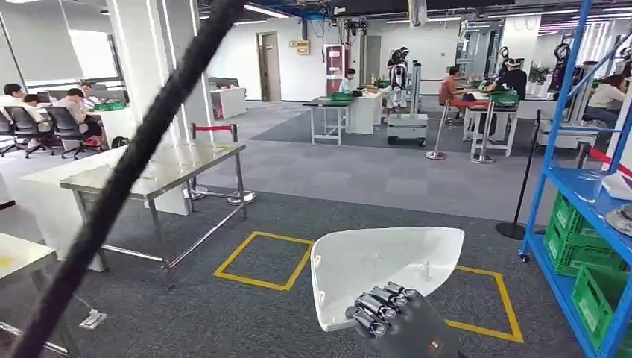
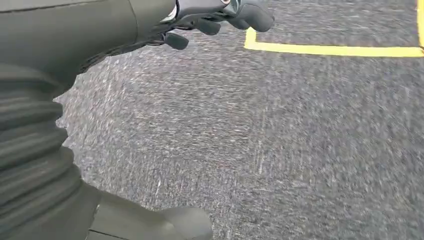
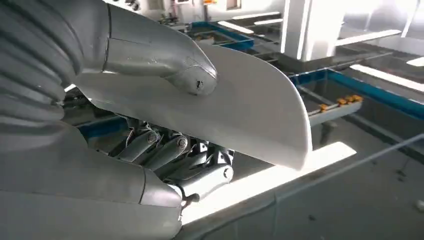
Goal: Take the parts from the cabinet and place them on the table.
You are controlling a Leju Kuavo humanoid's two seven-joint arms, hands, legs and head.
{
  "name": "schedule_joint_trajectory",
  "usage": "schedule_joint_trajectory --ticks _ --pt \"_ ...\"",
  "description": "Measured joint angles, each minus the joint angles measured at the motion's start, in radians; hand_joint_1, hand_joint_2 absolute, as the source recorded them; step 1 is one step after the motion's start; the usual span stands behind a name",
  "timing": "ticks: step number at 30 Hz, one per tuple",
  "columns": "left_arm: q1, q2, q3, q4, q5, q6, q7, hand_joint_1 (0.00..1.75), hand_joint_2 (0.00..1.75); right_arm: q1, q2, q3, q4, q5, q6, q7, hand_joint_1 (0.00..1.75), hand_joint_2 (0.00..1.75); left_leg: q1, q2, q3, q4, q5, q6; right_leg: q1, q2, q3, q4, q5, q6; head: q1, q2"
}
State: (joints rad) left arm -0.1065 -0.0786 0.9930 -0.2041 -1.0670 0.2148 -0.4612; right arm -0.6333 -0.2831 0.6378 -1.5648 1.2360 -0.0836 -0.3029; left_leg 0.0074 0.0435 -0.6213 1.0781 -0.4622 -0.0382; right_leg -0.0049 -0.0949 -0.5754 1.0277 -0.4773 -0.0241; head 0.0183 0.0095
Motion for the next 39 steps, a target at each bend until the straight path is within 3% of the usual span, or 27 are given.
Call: schedule_joint_trajectory --ticks 1,5,6,7,8,10,11,12,14,15,16,17,20,21,22,23,25,26,27,28,30,31,32,33,36,38,39 --pt "-0.003 0.0 0.0 0.0 0.0 0.0 0.0 0.0 1.75 0.001 0.0 -0.001 0.0 0.0 -0.001 0.0 1.61 1.75 -0.007 0.057 0.02 -0.047 -0.004 0.01 0.007 -0.009 0.0 0.004 -0.005 0.006 -0.002 0.0" --pt "-0.003 0.001 0.0 0.0 0.0 0.0 0.003 0.0 1.75 -0.005 0.002 -0.002 0.001 0.011 -0.001 -0.004 1.61 1.75 -0.01 0.007 0.017 -0.047 0.008 0.031 0.009 -0.05 0.009 0.001 -0.008 0.025 0.0 0.0" --pt "-0.002 0.0 0.0 -0.001 0.0 0.0 0.004 0.0 1.75 -0.013 0.002 -0.002 0.002 0.015 0.0 -0.006 1.61 1.75 -0.001 -0.007 0.024 -0.056 0.015 0.041 0.002 -0.027 0.006 0.007 -0.015 0.036 0.001 0.0" --pt "-0.005 -0.001 0.0 -0.001 0.0 0.0 0.005 0.0 1.75 -0.022 0.002 -0.002 0.004 0.018 0.0 -0.011 1.61 1.75 0.001 -0.02 0.023 -0.056 0.017 0.046 -0.004 0.047 -0.006 0.041 -0.038 0.041 0.001 0.0" --pt "-0.009 0.0 0.001 -0.001 0.0 0.0 0.007 0.0 1.75 -0.032 0.003 -0.001 0.005 0.019 0.002 -0.019 1.61 1.75 0.002 -0.031 0.021 -0.056 0.019 0.05 -0.004 0.076 -0.035 0.103 -0.073 0.043 0.003 0.0" --pt "-0.016 0.0 0.001 -0.001 0.001 0.0 0.007 0.0 1.75 -0.045 0.003 0.002 0.016 0.019 0.011 -0.023 1.61 1.75 0.001 -0.058 0.017 -0.055 0.02 0.053 -0.004 0.09 -0.113 0.259 -0.137 0.048 0.004 0.0" --pt "-0.016 0.0 0.002 -0.001 0.002 0.0 0.007 0.0 1.75 -0.05 0.005 0.003 0.023 0.018 0.015 -0.026 1.61 1.75 0.001 -0.074 0.015 -0.053 0.02 0.053 -0.004 0.09 -0.143 0.312 -0.147 0.048 0.003 0.0" --pt "-0.015 0.0 0.003 -0.001 0.003 0.0 0.008 0.0 1.75 -0.054 0.009 0.003 0.029 0.016 0.017 -0.027 1.61 1.75 0.001 -0.089 0.014 -0.051 0.02 0.053 -0.005 0.09 -0.147 0.312 -0.13 0.047 0.004 0.0" --pt "-0.014 -0.001 0.004 0.0 0.008 0.0 0.008 0.0 1.75 -0.069 0.016 0.003 0.037 0.011 0.018 -0.03 1.61 1.75 0.003 -0.119 0.014 -0.046 0.02 0.051 -0.007 0.099 -0.09 0.186 -0.047 0.042 0.005 0.0" --pt "-0.015 -0.003 0.004 0.0 0.008 0.0 0.008 0.0 1.75 -0.077 0.019 0.003 0.039 0.011 0.018 -0.031 1.61 1.75 0.004 -0.134 0.015 -0.044 0.02 0.048 -0.01 0.121 -0.043 0.088 -0.001 0.039 0.005 0.0" --pt "-0.016 -0.004 0.004 0.0 0.008 0.0 0.008 0.0 1.75 -0.083 0.021 0.003 0.042 0.01 0.018 -0.033 1.61 1.75 0.006 -0.146 0.012 -0.043 0.021 0.043 -0.014 0.167 -0.016 0.026 0.002 0.036 0.005 0.0" --pt "-0.018 -0.004 0.004 -0.001 0.009 0.001 0.008 0.0 1.75 -0.086 0.024 0.003 0.043 0.01 0.018 -0.034 1.61 1.75 0.001 -0.158 0.006 -0.039 0.022 0.034 -0.014 0.18 -0.008 0.006 -0.007 0.037 0.004 0.0" --pt "-0.01 -0.004 0.004 -0.001 0.01 0.001 0.008 0.0 1.75 -0.092 0.032 0.003 0.05 0.009 0.019 -0.033 1.61 1.75 0.01 -0.192 -0.003 -0.056 0.034 0.009 -0.004 0.149 -0.003 0.008 -0.003 0.025 0.005 0.0" --pt "-0.008 0.0 0.005 -0.002 0.01 0.001 0.008 0.0 1.75 -0.096 0.038 0.003 0.051 0.009 0.019 -0.033 1.61 1.75 0.009 -0.195 -0.01 -0.054 0.035 0.003 -0.014 0.132 0.0 -0.006 0.004 0.016 0.004 0.0" --pt "-0.007 -0.004 0.005 0.0 0.01 0.001 0.008 0.0 1.75 -0.099 0.044 0.004 0.052 0.009 0.019 -0.033 1.61 1.75 0.003 -0.131 -0.017 -0.037 0.023 0.003 -0.013 0.121 0.003 -0.012 0.008 0.008 0.003 0.0" --pt "-0.011 -0.004 0.005 0.0 0.01 0.002 0.008 0.0 1.75 -0.103 0.044 0.003 0.052 0.008 0.018 -0.032 1.61 1.75 0.002 -0.085 -0.042 0.013 -0.011 0.001 -0.011 0.108 0.004 -0.013 0.008 0.0 0.0 0.0" --pt "-0.015 -0.005 0.005 0.0 0.01 0.002 0.008 0.0 1.75 -0.103 0.045 0.004 0.056 0.009 0.019 -0.033 1.61 1.75 0.004 -0.057 -0.12 0.173 -0.086 -0.005 -0.006 0.077 0.004 -0.013 0.006 -0.005 0.0 0.0" --pt "-0.015 -0.005 0.005 0.0 0.01 0.002 0.008 0.0 1.75 -0.101 0.045 0.005 0.058 0.009 0.019 -0.034 1.61 1.75 0.005 -0.055 -0.15 0.236 -0.103 -0.008 -0.005 0.062 0.004 -0.012 0.005 -0.006 0.0 0.0" --pt "-0.012 -0.005 0.005 0.0 0.01 0.002 0.009 0.0 1.75 -0.101 0.046 0.006 0.061 0.009 0.019 -0.034 1.61 1.75 0.005 -0.054 -0.155 0.248 -0.096 -0.009 -0.004 0.05 0.004 -0.012 0.004 -0.006 0.0 0.0" --pt "-0.011 -0.005 0.005 0.0 0.01 0.002 0.009 0.0 1.75 -0.101 0.046 0.008 0.063 0.009 0.019 -0.034 1.61 1.75 0.006 -0.052 -0.139 0.216 -0.07 -0.01 -0.005 0.038 0.005 -0.012 0.002 -0.004 0.0 0.0" --pt "-0.012 -0.003 0.005 0.0 0.01 0.002 0.009 0.0 1.75 -0.102 0.047 0.009 0.063 0.009 0.019 -0.033 1.61 1.75 0.006 -0.026 -0.047 0.046 0.013 -0.01 -0.005 0.013 0.009 -0.009 -0.003 0.002 0.0 0.0" --pt "-0.012 -0.003 0.005 0.0 0.01 0.002 0.008 0.0 1.75 -0.104 0.049 0.009 0.064 0.009 0.019 -0.034 1.61 1.75 0.005 0.012 -0.004 -0.035 0.033 -0.007 -0.004 0.002 0.011 -0.005 -0.008 0.007 0.0 0.0" --pt "-0.014 -0.004 0.005 0.0 0.011 0.002 0.008 0.0 1.75 -0.107 0.05 0.009 0.065 0.008 0.019 -0.034 1.61 1.75 -0.005 0.028 0.005 -0.043 0.022 0.006 0.005 -0.005 0.01 0.0 -0.013 0.015 0.0 0.0" --pt "-0.014 -0.004 0.005 0.0 0.011 0.002 0.008 0.0 1.75 -0.112 0.052 0.01 0.069 0.008 0.019 -0.037 1.61 1.75 -0.003 0.013 0.0 -0.044 0.026 0.019 0.006 -0.012 0.01 -0.001 -0.014 0.018 0.003 0.0" --pt "-0.009 -0.004 0.011 0.0 0.011 0.002 0.005 0.0 1.75 -0.127 0.065 0.011 0.078 0.006 0.018 -0.037 1.61 1.75 -0.003 -0.019 -0.002 -0.047 0.029 0.035 0.005 -0.04 0.02 -0.004 -0.018 0.032 0.003 0.0" --pt "-0.011 -0.005 0.012 0.0 0.011 0.001 0.001 0.0 1.75 -0.138 0.07 0.011 0.086 0.006 0.017 -0.038 1.61 1.75 0.007 -0.039 0.001 -0.052 0.033 0.044 -0.004 0.049 -0.003 0.049 -0.053 0.046 0.004 0.0" --pt "-0.015 -0.005 0.012 0.0 0.011 0.001 0.0 0.0 1.75 -0.142 0.07 0.011 0.088 0.006 0.017 -0.039 1.61 1.75 0.008 -0.047 0.0 -0.052 0.035 0.05 -0.005 0.073 -0.035 0.115 -0.086 0.049 0.005 0.0"
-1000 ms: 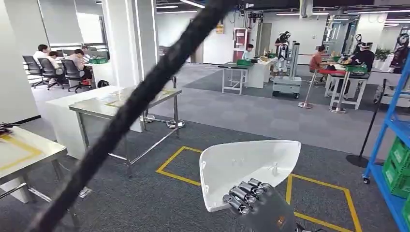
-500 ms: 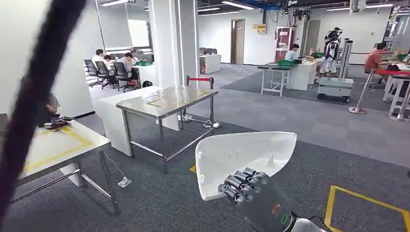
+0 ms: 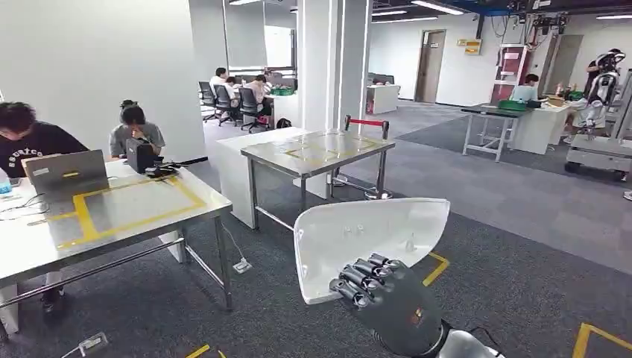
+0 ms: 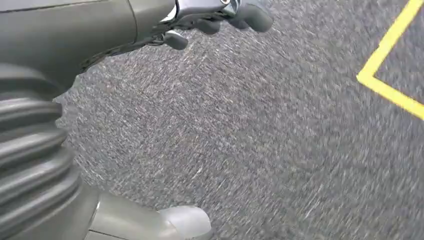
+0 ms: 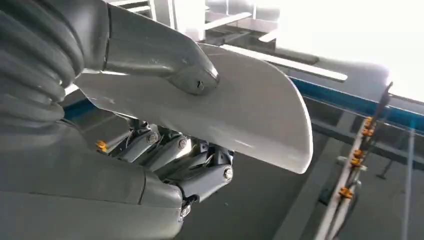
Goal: Take the parts from the cabinet and place them on the table.
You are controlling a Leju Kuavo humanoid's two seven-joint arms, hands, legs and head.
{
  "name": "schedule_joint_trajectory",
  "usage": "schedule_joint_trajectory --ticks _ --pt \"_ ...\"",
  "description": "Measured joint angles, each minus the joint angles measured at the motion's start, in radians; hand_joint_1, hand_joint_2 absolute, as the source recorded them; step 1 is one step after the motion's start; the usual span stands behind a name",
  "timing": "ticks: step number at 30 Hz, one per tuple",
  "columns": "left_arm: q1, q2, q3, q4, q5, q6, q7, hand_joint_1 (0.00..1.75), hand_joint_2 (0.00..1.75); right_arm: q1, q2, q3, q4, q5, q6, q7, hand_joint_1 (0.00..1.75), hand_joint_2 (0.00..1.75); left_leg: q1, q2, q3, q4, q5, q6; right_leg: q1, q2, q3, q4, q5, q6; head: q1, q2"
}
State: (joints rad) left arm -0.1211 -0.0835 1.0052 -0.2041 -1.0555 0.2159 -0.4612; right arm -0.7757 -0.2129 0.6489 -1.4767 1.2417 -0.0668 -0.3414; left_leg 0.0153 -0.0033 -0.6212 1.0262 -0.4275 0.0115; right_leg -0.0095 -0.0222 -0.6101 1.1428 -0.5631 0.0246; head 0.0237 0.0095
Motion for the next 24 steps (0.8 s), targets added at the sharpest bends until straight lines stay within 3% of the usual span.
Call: schedule_joint_trajectory --ticks 2,3,4,6,7,8,10,11,12,13,14,15,17,18,19,21,22,23,24 --pt "-0.003 0.0 0.0 0.0 0.0 0.0 -0.001 0.0 1.75 0.003 -0.002 0.0 0.017 0.0 0.001 -0.002 1.61 1.75 0.0 -0.026 -0.001 0.0 0.001 0.002 0.0 0.015 -0.08 0.152 -0.053 0.003 0.001 0.0" --pt "-0.002 0.0 0.0 0.0 0.0 0.0 0.0 0.0 1.75 0.004 -0.001 0.0 0.024 0.0 0.001 -0.003 1.61 1.75 0.0 -0.038 -0.002 0.002 0.001 0.002 0.0 0.015 -0.101 0.182 -0.052 0.003 0.0 0.0" --pt "-0.002 0.0 0.001 0.0 0.0 -0.002 0.0 0.0 1.75 0.004 -0.002 0.0 0.029 -0.001 -0.001 -0.003 1.61 1.75 0.0 -0.051 -0.002 0.003 0.001 0.001 -0.001 0.016 -0.098 0.165 -0.029 0.002 0.001 0.0" --pt "-0.002 -0.001 0.002 0.0 0.0 -0.003 0.0 0.0 1.75 0.003 -0.002 0.0 0.034 -0.003 -0.009 -0.005 1.61 1.75 0.002 -0.079 -0.002 0.006 0.003 -0.002 -0.003 0.026 -0.034 0.026 0.054 -0.004 0.001 0.0" --pt "-0.002 -0.002 0.002 0.0 0.0 -0.003 0.0 0.0 1.75 0.002 -0.002 0.0 0.037 -0.003 -0.012 -0.005 1.61 1.75 0.003 -0.093 -0.003 0.008 0.005 -0.006 -0.005 0.053 0.013 -0.066 0.092 -0.008 0.001 0.0" --pt "-0.003 -0.003 0.003 0.0 0.0 -0.004 0.0 0.0 1.75 0.001 -0.001 0.0 0.038 -0.003 -0.015 -0.005 1.61 1.75 0.002 -0.102 -0.008 0.009 0.006 -0.014 -0.009 0.103 0.028 -0.104 0.075 -0.01 0.001 0.0" --pt "-0.004 -0.002 0.005 -0.001 0.0 -0.004 0.001 0.0 1.75 0.001 -0.001 0.001 0.04 -0.003 -0.018 -0.005 1.61 1.75 0.002 -0.119 -0.017 0.006 0.011 -0.03 -0.003 0.079 0.025 -0.108 0.08 -0.012 0.0 0.0" --pt "-0.001 -0.002 0.005 -0.001 0.0 -0.007 0.002 0.0 1.75 0.001 0.0 0.001 0.042 -0.003 -0.018 -0.004 1.61 1.75 0.005 -0.131 -0.017 0.0 0.015 -0.038 0.004 0.072 0.025 -0.108 0.081 -0.017 0.0 0.0" --pt "0.001 -0.001 0.006 -0.001 0.0 -0.009 0.003 0.0 1.75 0.001 0.001 0.001 0.042 -0.003 -0.02 0.0 1.61 1.75 0.006 -0.141 -0.027 -0.005 0.019 -0.047 -0.001 0.06 0.031 -0.113 0.086 -0.027 0.0 0.0" --pt "0.002 0.0 0.007 0.0 -0.001 -0.01 0.005 0.0 1.75 0.001 0.005 0.002 0.042 0.001 -0.022 0.006 1.61 1.75 0.006 -0.111 -0.027 0.003 0.016 -0.048 -0.006 0.045 0.033 -0.123 0.095 -0.036 -0.001 0.0" --pt "0.0 -0.001 0.007 0.0 -0.001 -0.011 0.008 0.0 1.75 0.004 0.006 0.002 0.042 0.003 -0.024 0.008 1.61 1.75 0.0 -0.058 -0.039 0.031 -0.009 -0.05 -0.005 0.036 0.034 -0.125 0.097 -0.039 -0.005 0.0" --pt "-0.004 -0.001 0.007 0.0 -0.002 -0.011 0.008 0.0 1.75 0.005 0.006 0.002 0.042 0.005 -0.026 0.01 1.61 1.75 0.0 -0.027 -0.067 0.091 -0.05 -0.053 -0.003 0.023 0.033 -0.125 0.097 -0.047 -0.005 0.0" --pt "-0.007 -0.001 0.007 0.0 -0.003 -0.013 0.01 0.0 1.75 0.016 0.005 0.002 0.044 0.008 -0.027 0.015 1.61 1.75 0.001 -0.009 -0.131 0.241 -0.12 -0.057 0.001 -0.005 0.032 -0.125 0.096 -0.05 -0.005 0.0" --pt "-0.005 -0.001 0.007 0.0 -0.003 -0.014 0.011 0.0 1.75 0.022 0.005 0.002 0.045 0.01 -0.028 0.016 1.61 1.75 0.001 -0.007 -0.151 0.291 -0.134 -0.058 0.002 -0.018 0.031 -0.125 0.096 -0.05 -0.005 0.0" --pt "-0.004 -0.001 0.007 0.0 -0.003 -0.017 0.013 0.0 1.75 0.028 0.005 0.002 0.045 0.013 -0.028 0.018 1.61 1.75 0.001 -0.006 -0.149 0.293 -0.125 -0.059 0.002 -0.03 0.031 -0.124 0.095 -0.05 -0.005 0.0" --pt "-0.003 0.0 0.007 0.0 -0.004 -0.018 0.015 0.0 1.75 0.032 0.005 0.002 0.045 0.016 -0.029 0.022 1.61 1.75 0.001 0.005 -0.078 0.171 -0.058 -0.056 0.002 -0.055 0.032 -0.122 0.093 -0.048 -0.005 0.0" --pt "-0.004 0.001 0.007 0.0 -0.004 -0.018 0.015 0.0 1.75 0.031 0.005 0.002 0.045 0.018 -0.031 0.023 1.61 1.75 -0.001 0.033 -0.024 0.077 -0.023 -0.052 0.003 -0.067 0.033 -0.119 0.09 -0.044 -0.005 0.0" --pt "-0.006 0.001 0.007 -0.001 -0.004 -0.018 0.015 0.0 1.75 0.032 0.005 0.001 0.045 0.018 -0.032 0.023 1.61 1.75 -0.006 0.087 0.007 0.012 -0.023 -0.043 0.005 -0.076 0.034 -0.117 0.088 -0.04 -0.005 0.0" --pt "-0.009 0.002 0.007 -0.001 -0.004 -0.018 0.016 0.0 1.75 0.032 0.003 0.0 0.045 0.018 -0.034 0.023 1.61 1.75 -0.011 0.08 0.013 0.009 -0.022 -0.033 0.013 -0.086 0.033 -0.113 0.082 -0.032 -0.005 0.0"
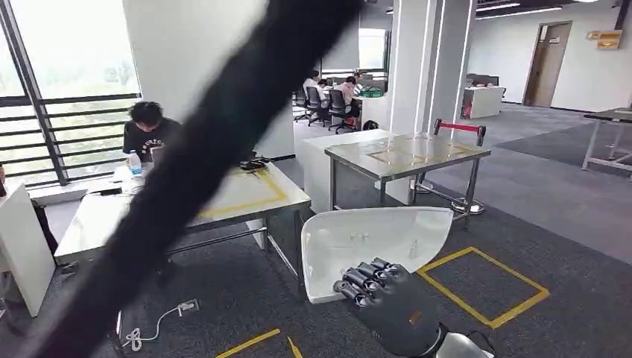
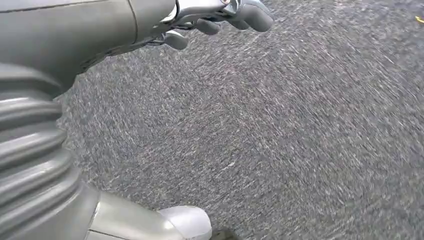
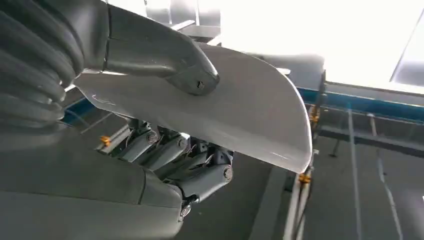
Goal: Take the parts from the cabinet and place them on the table.
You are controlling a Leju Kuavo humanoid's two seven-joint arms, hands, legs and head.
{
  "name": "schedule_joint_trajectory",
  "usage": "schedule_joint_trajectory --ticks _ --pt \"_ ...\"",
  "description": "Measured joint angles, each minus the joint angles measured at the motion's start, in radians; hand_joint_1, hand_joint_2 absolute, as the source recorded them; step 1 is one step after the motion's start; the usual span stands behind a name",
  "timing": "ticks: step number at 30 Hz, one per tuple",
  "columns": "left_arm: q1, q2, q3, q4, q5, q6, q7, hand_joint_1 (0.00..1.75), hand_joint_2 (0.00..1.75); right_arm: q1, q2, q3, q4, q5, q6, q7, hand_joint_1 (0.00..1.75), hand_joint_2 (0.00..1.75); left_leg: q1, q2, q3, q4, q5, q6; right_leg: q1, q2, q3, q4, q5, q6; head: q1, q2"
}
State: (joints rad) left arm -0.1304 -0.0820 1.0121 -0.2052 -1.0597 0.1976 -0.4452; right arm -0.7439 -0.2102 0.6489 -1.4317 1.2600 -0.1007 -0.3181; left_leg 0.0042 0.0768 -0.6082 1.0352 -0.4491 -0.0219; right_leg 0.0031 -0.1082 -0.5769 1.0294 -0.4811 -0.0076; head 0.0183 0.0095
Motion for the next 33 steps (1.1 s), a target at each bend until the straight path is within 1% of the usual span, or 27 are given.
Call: schedule_joint_trajectory --ticks 3,4,5,6,7,8,9,10,11,13,14,15,16,18,19,20,21,22,24,25,26,27,29,30,31,32,33 --pt "0.003 0.0 0.0 0.0 0.0 0.0 0.001 0.0 1.75 0.0 -0.001 0.0 0.0 0.002 -0.003 0.0 1.61 1.75 -0.002 -0.041 -0.009 0.001 0.006 0.019 0.0 -0.033 0.009 -0.007 0.001 0.015 0.001 0.0" --pt "0.004 0.0 0.0 0.0 0.0 0.0 0.001 0.0 1.75 0.0 -0.001 -0.001 0.0 0.002 -0.003 0.0 1.61 1.75 0.007 -0.052 -0.003 -0.008 0.013 0.029 -0.003 -0.028 0.008 -0.003 -0.005 0.023 0.0 0.0" --pt "0.004 -0.001 0.0 0.0 0.0 0.0 0.001 0.0 1.75 0.0 -0.003 -0.002 0.001 0.003 -0.003 0.001 1.61 1.75 0.009 -0.062 -0.003 -0.01 0.014 0.032 -0.009 0.03 0.003 0.016 -0.019 0.03 0.002 0.0" --pt "0.001 -0.001 0.0 0.0 0.0 -0.001 0.001 0.0 1.75 0.0 -0.003 -0.002 0.001 0.003 -0.005 0.0 1.61 1.75 0.011 -0.071 -0.004 -0.01 0.016 0.037 -0.011 0.074 -0.02 0.071 -0.054 0.034 0.003 0.0" --pt "-0.002 -0.001 0.0 0.0 0.0 -0.001 0.001 0.0 1.75 0.002 -0.006 -0.002 0.001 0.003 -0.005 0.0 1.61 1.75 0.012 -0.082 -0.006 -0.01 0.016 0.04 -0.012 0.095 -0.059 0.153 -0.096 0.038 0.004 0.0" --pt "-0.003 -0.001 0.0 0.0 0.0 -0.001 0.001 0.0 1.75 0.008 -0.009 -0.002 0.003 0.003 -0.005 0.001 1.61 1.75 0.012 -0.096 -0.008 -0.009 0.017 0.042 -0.013 0.101 -0.1 0.236 -0.129 0.04 0.004 0.0" --pt "-0.002 -0.001 0.0 0.0 0.0 -0.001 0.001 0.0 1.75 0.013 -0.01 -0.002 0.004 0.003 -0.005 0.0 1.61 1.75 0.012 -0.108 -0.01 -0.008 0.017 0.042 -0.013 0.102 -0.127 0.287 -0.144 0.041 0.004 0.0" --pt "-0.001 0.0 0.0 0.0 0.0 -0.001 0.001 0.0 1.75 0.019 -0.011 -0.002 0.005 0.003 -0.005 0.0 1.61 1.75 0.012 -0.123 -0.011 -0.007 0.018 0.041 -0.012 0.103 -0.14 0.305 -0.137 0.04 0.004 0.0" --pt "0.0 -0.001 0.0 0.0 0.0 -0.001 0.001 0.0 1.75 0.02 -0.011 -0.002 0.005 0.003 -0.005 0.0 1.61 1.75 0.012 -0.137 -0.012 -0.005 0.018 0.04 -0.013 0.104 -0.127 0.274 -0.11 0.038 0.005 0.0" --pt "0.0 -0.002 0.0 0.0 -0.003 -0.002 0.001 0.0 1.75 0.018 -0.011 -0.002 0.005 0.003 -0.005 0.001 1.61 1.75 0.012 -0.164 -0.012 -0.002 0.02 0.037 -0.014 0.123 -0.047 0.107 -0.02 0.03 0.005 0.0" --pt "-0.001 -0.002 0.0 0.0 -0.005 -0.002 0.001 0.0 1.75 0.017 -0.012 -0.002 0.005 0.003 -0.006 0.001 1.61 1.75 0.013 -0.177 -0.013 -0.001 0.021 0.033 -0.016 0.162 -0.004 0.017 0.01 0.024 0.005 0.0" --pt "-0.003 -0.005 0.0 0.0 -0.006 -0.002 0.002 0.0 1.75 0.018 -0.012 -0.002 0.006 0.004 -0.006 0.002 1.61 1.75 0.009 -0.185 -0.018 -0.001 0.024 0.024 -0.015 0.195 0.003 -0.002 -0.008 0.023 0.003 0.0" --pt "-0.004 -0.003 0.0 0.0 -0.008 -0.002 0.003 0.0 1.75 0.016 -0.012 -0.003 0.006 0.007 -0.009 0.004 1.61 1.75 0.014 -0.196 -0.023 -0.003 0.027 0.016 -0.013 0.179 0.002 -0.007 -0.002 0.021 0.006 0.0" --pt "0.0 -0.003 0.0 0.0 -0.008 -0.003 0.004 0.0 1.75 0.013 -0.012 -0.003 0.011 0.013 -0.016 0.01 1.61 1.75 0.019 -0.21 -0.024 -0.012 0.034 0.001 -0.006 0.167 0.0 -0.006 -0.002 0.012 0.004 0.0" --pt "0.002 -0.003 0.0 0.0 -0.008 -0.004 0.005 0.0 1.75 0.009 -0.011 -0.003 0.014 0.018 -0.017 0.011 1.61 1.75 0.017 -0.215 -0.027 -0.014 0.035 -0.007 -0.015 0.157 0.007 -0.016 0.006 0.001 0.004 0.0" --pt "0.004 -0.002 0.0 0.001 -0.008 -0.008 0.004 0.0 1.75 0.006 -0.008 -0.003 0.016 0.018 -0.018 0.014 1.61 1.75 0.017 -0.169 -0.035 0.001 0.028 -0.007 -0.016 0.145 0.011 -0.023 0.012 -0.005 0.004 0.0" --pt "0.001 -0.003 0.0 0.001 -0.008 -0.013 0.004 0.0 1.75 0.004 -0.007 -0.004 0.017 0.018 -0.021 0.014 1.61 1.75 0.014 -0.123 -0.051 0.035 0.001 -0.01 -0.015 0.141 0.012 -0.024 0.014 -0.013 0.001 0.0" --pt "-0.001 -0.003 0.0 0.001 -0.008 -0.016 0.003 0.0 1.75 0.004 -0.007 -0.006 0.02 0.02 -0.021 0.015 1.61 1.75 0.015 -0.099 -0.083 0.106 -0.04 -0.013 -0.014 0.132 0.011 -0.024 0.014 -0.017 0.001 0.0" --pt "-0.003 -0.003 0.0 0.002 -0.008 -0.019 0.002 0.0 1.75 0.008 -0.007 -0.007 0.025 0.021 -0.021 0.015 1.61 1.75 0.015 -0.087 -0.15 0.257 -0.104 -0.02 -0.012 0.118 0.01 -0.024 0.013 -0.018 0.001 0.0" --pt "-0.002 -0.003 0.0 0.002 -0.008 -0.019 0.002 0.0 1.75 0.009 -0.007 -0.007 0.028 0.021 -0.021 0.015 1.61 1.75 0.016 -0.087 -0.167 0.297 -0.11 -0.022 -0.012 0.111 0.01 -0.023 0.013 -0.018 0.001 0.0" --pt "-0.002 -0.003 0.0 0.002 -0.008 -0.023 0.002 0.0 1.75 0.01 -0.007 -0.007 0.031 0.021 -0.021 0.015 1.61 1.75 0.016 -0.086 -0.16 0.286 -0.095 -0.022 -0.013 0.106 0.01 -0.023 0.013 -0.017 0.001 0.0" --pt "-0.002 -0.002 0.0 0.002 -0.008 -0.035 0.002 0.0 1.75 0.01 -0.007 -0.008 0.033 0.021 -0.022 0.016 1.61 1.75 0.016 -0.085 -0.129 0.231 -0.062 -0.022 -0.013 0.101 0.01 -0.022 0.012 -0.017 0.001 0.0" --pt "-0.002 0.0 0.0 0.002 -0.008 -0.056 0.002 0.0 1.75 0.008 -0.005 -0.009 0.034 0.021 -0.023 0.017 1.61 1.75 0.016 -0.077 -0.029 0.049 0.013 -0.018 -0.013 0.094 0.011 -0.017 0.008 -0.009 0.001 0.0" --pt "-0.004 0.001 0.0 0.002 -0.008 -0.065 0.002 0.0 1.75 0.007 -0.005 -0.009 0.034 0.021 -0.023 0.016 1.61 1.75 0.014 -0.069 -0.005 -0.002 -0.002 -0.011 -0.011 0.091 0.009 -0.014 0.005 -0.004 0.001 0.0" --pt "-0.005 0.001 0.0 0.002 -0.008 -0.068 0.001 0.0 1.75 0.006 -0.005 -0.01 0.034 0.021 -0.024 0.017 1.61 1.75 0.009 -0.074 0.001 -0.005 0.004 0.0 -0.006 0.091 0.006 -0.01 0.002 0.003 0.002 0.0" --pt "-0.004 0.001 0.0 0.002 -0.008 -0.073 0.001 0.0 1.75 0.006 -0.005 -0.01 0.035 0.022 -0.025 0.016 1.61 1.75 0.015 -0.077 0.0 -0.007 0.009 0.002 -0.002 0.091 0.006 -0.007 0.001 0.001 0.003 0.0" --pt "-0.004 0.0 0.0 0.002 -0.008 -0.074 0.002 0.0 1.75 0.006 -0.005 -0.01 0.035 0.024 -0.025 0.016 1.61 1.75 0.013 -0.077 0.0 -0.006 0.009 0.0 -0.002 0.091 0.006 -0.009 0.003 -0.015 0.003 0.0"
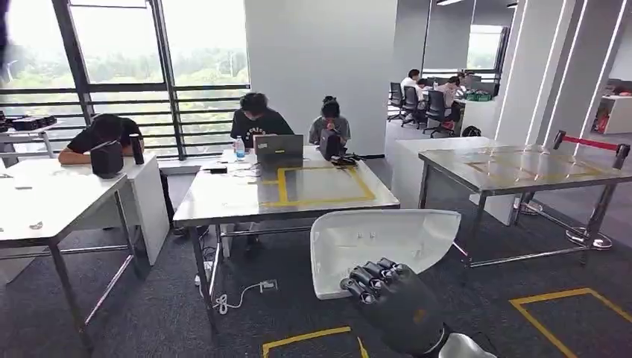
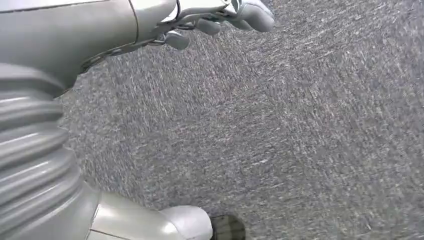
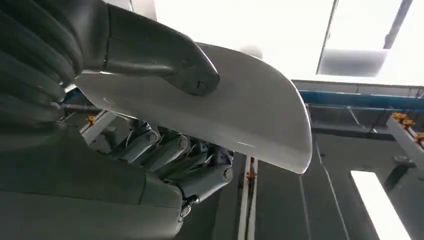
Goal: Take the parts from the cabinet and place them on the table.
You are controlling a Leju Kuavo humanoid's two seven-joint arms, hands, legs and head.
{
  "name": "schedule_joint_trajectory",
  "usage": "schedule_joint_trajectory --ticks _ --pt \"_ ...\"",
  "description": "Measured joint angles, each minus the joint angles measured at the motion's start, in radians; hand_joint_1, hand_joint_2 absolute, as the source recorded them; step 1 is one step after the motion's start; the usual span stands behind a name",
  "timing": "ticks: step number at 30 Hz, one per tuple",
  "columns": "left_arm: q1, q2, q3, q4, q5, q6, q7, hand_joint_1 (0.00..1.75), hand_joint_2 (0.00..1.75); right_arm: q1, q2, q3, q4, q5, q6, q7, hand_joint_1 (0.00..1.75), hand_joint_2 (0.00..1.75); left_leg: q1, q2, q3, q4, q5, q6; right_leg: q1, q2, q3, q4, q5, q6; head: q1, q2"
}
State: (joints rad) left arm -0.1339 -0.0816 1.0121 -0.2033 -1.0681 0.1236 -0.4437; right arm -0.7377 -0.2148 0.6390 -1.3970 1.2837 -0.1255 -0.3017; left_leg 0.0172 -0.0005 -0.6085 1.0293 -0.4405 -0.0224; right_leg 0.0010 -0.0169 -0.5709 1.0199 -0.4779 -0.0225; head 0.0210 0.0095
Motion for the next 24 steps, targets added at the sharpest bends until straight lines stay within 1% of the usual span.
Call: schedule_joint_trajectory --ticks 1,3,4,6,7,8,9,10,15,16,17,18,19,20,21,22,23,24 --pt "-0.001 0.0 0.0 0.0 0.0 -0.001 0.0 0.0 1.75 0.0 0.0 0.0 0.0 0.001 0.0 0.0 1.61 1.75 -0.001 -0.002 0.0 0.0 0.0 0.001 0.0 0.0 0.002 -0.002 0.001 -0.001 0.0 0.0" --pt "-0.001 0.0 0.0 0.0 0.0 -0.001 0.0 0.0 1.75 -0.001 0.0 -0.001 0.001 0.001 0.0 0.0 1.61 1.75 -0.002 -0.003 0.0 0.0 -0.001 0.007 0.0 -0.001 0.005 -0.008 0.003 0.002 0.001 0.0" --pt "-0.001 0.0 0.0 0.0 0.0 -0.001 0.0 0.0 1.75 -0.001 0.0 -0.001 0.0 0.001 0.0 0.0 1.61 1.75 -0.002 -0.003 0.0 0.0 -0.001 0.009 0.0 -0.001 0.007 -0.012 0.006 0.007 0.001 0.0" --pt "-0.001 0.0 0.0 0.0 0.0 -0.001 0.0 0.0 1.75 -0.001 0.0 -0.001 0.001 0.001 0.0 0.0 1.61 1.75 -0.003 -0.002 -0.001 0.0 -0.001 0.013 -0.001 -0.001 0.008 -0.015 0.007 0.01 0.002 0.0" --pt "-0.001 0.0 0.0 0.0 0.0 -0.002 0.0 0.0 1.75 -0.001 0.0 -0.001 0.001 0.001 0.0 0.0 1.61 1.75 -0.004 -0.002 -0.001 0.001 -0.001 0.015 -0.001 -0.001 0.008 -0.017 0.009 0.014 0.002 0.0" --pt "-0.001 0.0 0.0 0.0 0.0 -0.007 -0.002 0.0 1.75 -0.001 0.0 -0.001 0.001 0.001 0.0 0.0 1.61 1.75 -0.009 -0.002 -0.003 0.004 -0.003 0.019 -0.003 -0.001 0.009 -0.021 0.011 0.023 0.002 0.0" --pt "-0.001 0.001 0.0 0.0 0.0 -0.01 -0.006 0.0 1.75 -0.001 0.0 -0.001 0.001 0.001 0.0 0.0 1.61 1.75 -0.01 -0.002 -0.005 0.005 -0.004 0.022 -0.006 -0.001 0.008 -0.021 0.011 0.036 0.002 0.0" --pt "-0.001 0.002 0.0 0.0 0.0 -0.011 -0.007 0.0 1.75 0.0 0.0 -0.001 0.001 0.001 0.0 0.0 1.61 1.75 -0.011 -0.002 -0.005 0.005 -0.004 0.024 -0.006 -0.001 0.008 -0.021 0.01 0.04 0.002 0.0" --pt "-0.001 0.004 0.0 0.0 0.0 -0.01 -0.006 0.0 1.75 -0.001 0.0 -0.001 0.001 0.001 0.0 0.0 1.61 1.75 -0.017 -0.003 -0.007 0.006 -0.006 0.035 -0.013 -0.003 0.009 -0.025 0.012 0.053 0.002 0.0" --pt "-0.001 0.004 0.0 0.0 0.0 -0.01 -0.006 0.0 1.75 -0.002 0.0 -0.002 0.0 0.001 0.0 0.0 1.61 1.75 -0.009 -0.003 -0.003 -0.004 -0.001 0.043 -0.01 -0.004 0.01 -0.025 0.009 0.058 0.002 0.0" --pt "-0.001 0.004 0.0 0.0 0.0 -0.01 -0.006 0.0 1.75 0.0 0.0 -0.003 0.0 0.001 0.0 0.0 1.61 1.75 -0.005 -0.002 0.004 -0.012 0.004 0.046 -0.015 0.002 0.004 -0.009 0.003 0.06 0.002 0.0" --pt "-0.003 0.004 0.0 0.0 0.0 -0.01 -0.006 0.0 1.75 -0.003 0.0 -0.004 0.0 0.001 0.0 0.001 1.61 1.75 -0.004 -0.001 0.005 -0.015 0.005 0.051 -0.013 0.008 -0.019 0.039 -0.031 0.06 0.003 0.0" --pt "-0.004 0.004 0.0 0.0 -0.001 -0.01 -0.006 0.0 1.75 -0.003 0.0 -0.004 0.0 0.001 0.0 0.0 1.61 1.75 -0.003 -0.001 0.005 -0.015 0.005 0.052 -0.015 0.01 -0.057 0.118 -0.072 0.062 0.004 0.0" --pt "-0.004 0.004 0.0 0.0 -0.001 -0.01 -0.005 0.0 1.75 0.001 0.0 -0.004 0.001 0.002 0.0 0.0 1.61 1.75 -0.003 -0.002 0.004 -0.014 0.004 0.054 -0.016 0.011 -0.101 0.206 -0.109 0.064 0.003 0.0" --pt "-0.003 0.004 0.0 0.0 -0.002 -0.011 -0.005 0.0 1.75 0.006 0.0 -0.004 0.002 0.002 0.001 0.0 1.61 1.75 -0.004 -0.002 0.003 -0.014 0.004 0.053 -0.017 0.011 -0.139 0.278 -0.132 0.066 0.004 0.0" --pt "-0.002 0.004 0.0 0.0 -0.002 -0.012 -0.005 0.0 1.75 0.009 0.0 -0.004 0.002 0.003 0.002 0.0 1.61 1.75 -0.003 -0.003 0.003 -0.013 0.003 0.052 -0.019 0.011 -0.156 0.304 -0.128 0.066 0.004 0.0" --pt "-0.002 0.004 0.0 0.0 -0.002 -0.013 -0.004 0.0 1.75 0.01 0.0 -0.004 0.003 0.003 0.002 0.0 1.61 1.75 -0.002 -0.005 0.003 -0.011 0.002 0.05 -0.022 0.011 -0.149 0.28 -0.103 0.067 0.004 0.0" --pt "-0.002 0.003 0.0 0.0 -0.002 -0.013 -0.004 0.0 1.75 0.008 0.0 -0.004 0.003 0.003 0.002 0.0 1.61 1.75 0.0 -0.007 0.004 -0.007 0.0 0.045 -0.024 0.011 -0.118 0.213 -0.061 0.067 0.004 0.0"
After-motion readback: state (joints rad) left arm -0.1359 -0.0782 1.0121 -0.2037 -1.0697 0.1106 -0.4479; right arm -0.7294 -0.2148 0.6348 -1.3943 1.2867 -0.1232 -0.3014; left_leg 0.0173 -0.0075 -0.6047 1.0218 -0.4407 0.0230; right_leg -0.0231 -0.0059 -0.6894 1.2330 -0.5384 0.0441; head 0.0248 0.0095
